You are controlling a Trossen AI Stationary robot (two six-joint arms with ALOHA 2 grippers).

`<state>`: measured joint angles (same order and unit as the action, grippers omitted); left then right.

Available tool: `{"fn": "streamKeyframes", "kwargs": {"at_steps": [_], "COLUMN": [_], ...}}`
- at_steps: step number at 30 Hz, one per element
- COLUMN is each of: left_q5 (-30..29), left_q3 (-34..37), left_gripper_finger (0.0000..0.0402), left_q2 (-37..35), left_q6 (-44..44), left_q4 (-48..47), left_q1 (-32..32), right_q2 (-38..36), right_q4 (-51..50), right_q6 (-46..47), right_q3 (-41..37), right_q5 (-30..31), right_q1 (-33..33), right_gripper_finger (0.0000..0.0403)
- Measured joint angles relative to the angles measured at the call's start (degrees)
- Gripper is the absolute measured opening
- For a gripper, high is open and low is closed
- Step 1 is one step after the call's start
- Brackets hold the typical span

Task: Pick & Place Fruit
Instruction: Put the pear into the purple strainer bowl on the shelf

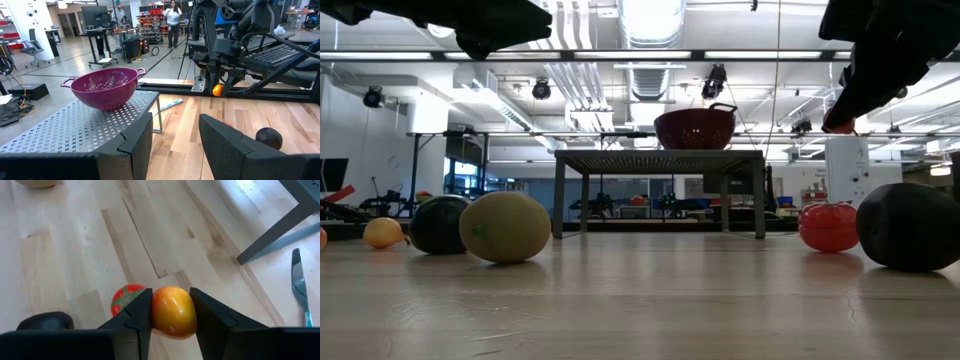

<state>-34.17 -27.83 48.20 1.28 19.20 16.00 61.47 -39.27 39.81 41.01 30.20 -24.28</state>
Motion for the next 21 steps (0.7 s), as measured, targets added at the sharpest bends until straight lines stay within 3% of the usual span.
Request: {"fn": "streamKeyframes", "kwargs": {"at_steps": [11, 21], "left_q5": [0.0, 0.0], "left_q3": [0.0, 0.0], "left_gripper_finger": [0.0168, 0.0168], "left_q2": [0.0, 0.0], "left_q6": [0.0, 0.0], "left_q4": [0.0, -0.1], "left_q1": [0.0, 0.0], "right_q2": [-2.7, -1.2], "right_q4": [2.0, 9.2], "right_q6": [-4.8, -21.3], "right_q3": [0.6, 11.6], "right_q5": [-0.2, -0.8], "right_q1": [6.9, 16.6], "right_gripper_finger": [0.012, 0.0104]}}
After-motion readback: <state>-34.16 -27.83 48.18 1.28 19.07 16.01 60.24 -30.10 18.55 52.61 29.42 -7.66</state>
